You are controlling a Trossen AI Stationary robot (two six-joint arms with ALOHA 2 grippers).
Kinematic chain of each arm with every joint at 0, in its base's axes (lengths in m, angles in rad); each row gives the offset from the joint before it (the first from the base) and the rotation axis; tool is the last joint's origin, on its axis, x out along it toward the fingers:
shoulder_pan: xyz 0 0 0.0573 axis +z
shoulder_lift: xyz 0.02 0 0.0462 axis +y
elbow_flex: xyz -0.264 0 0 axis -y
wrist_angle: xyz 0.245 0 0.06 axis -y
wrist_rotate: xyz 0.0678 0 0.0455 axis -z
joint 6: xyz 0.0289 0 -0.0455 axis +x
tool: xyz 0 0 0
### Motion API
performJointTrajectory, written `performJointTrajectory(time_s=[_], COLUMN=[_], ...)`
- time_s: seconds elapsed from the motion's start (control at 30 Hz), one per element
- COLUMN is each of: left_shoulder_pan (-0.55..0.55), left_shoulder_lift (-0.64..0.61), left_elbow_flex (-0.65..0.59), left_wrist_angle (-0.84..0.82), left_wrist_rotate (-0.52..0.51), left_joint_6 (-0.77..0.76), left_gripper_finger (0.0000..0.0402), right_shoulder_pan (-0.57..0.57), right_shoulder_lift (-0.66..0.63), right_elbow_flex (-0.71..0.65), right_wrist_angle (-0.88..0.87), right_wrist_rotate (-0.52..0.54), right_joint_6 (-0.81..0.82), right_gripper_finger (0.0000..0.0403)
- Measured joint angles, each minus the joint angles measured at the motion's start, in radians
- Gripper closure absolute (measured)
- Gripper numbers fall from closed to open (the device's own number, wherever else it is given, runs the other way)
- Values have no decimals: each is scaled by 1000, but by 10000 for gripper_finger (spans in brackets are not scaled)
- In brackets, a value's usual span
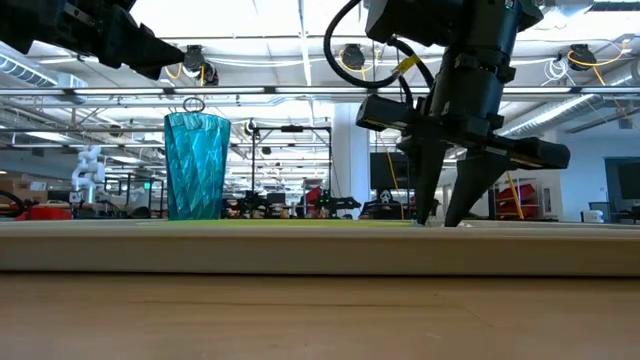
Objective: Pick and place plate/cup/fork/spoon on tray
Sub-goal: Adjust the iridescent fork on the gray serving tray
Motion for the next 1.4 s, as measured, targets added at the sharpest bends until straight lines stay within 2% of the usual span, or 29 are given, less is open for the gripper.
performJointTrajectory(time_s=[0.3, 0.4, 0.57, 0.77, 0.83, 0.9, 1.0, 1.13, 1.3, 1.4], left_shoulder_pan=[0, 0, 0, 0, 0, 0, 0, 0, 0, 0], left_shoulder_lift=[0, 0, 0, 0, 0, 0, 0, 0, 0, 0], left_elbow_flex=[0, 0, 0, 0, 0, 0, 0, 0, 0, 0], left_wrist_angle=[0, 11, 13, 16, 20, 30, 32, 31, 38, 42], left_wrist_rotate=[0, 0, 0, -2, -18, -41, -63, -70, -75, -79], left_joint_6=[-2, -2, -9, -7, -3, -2, -2, -14, -28, -40], left_gripper_finger=[360, 360, 360, 360, 360, 360, 360, 360, 360, 360], right_shoulder_pan=[-14, -15, -10, -10, -14, -26, -49, -59, -61, -67], right_shoulder_lift=[-22, -58, -136, -228, -236, -237, -238, -236, -237, -237], right_elbow_flex=[0, 0, 0, 0, 0, -4, -43, -150, -281, -335], right_wrist_angle=[-4, -16, -28, -48, -49, -46, 4, 164, 363, 416], right_wrist_rotate=[30, 79, 220, 572, 640, 618, 488, 346, 343, 333], right_joint_6=[-126, -184, -338, -616, -706, -793, -899, -1073, -1212, -1269], right_gripper_finger=[295, 295, 295, 295, 295, 296, 296, 296, 296, 296])
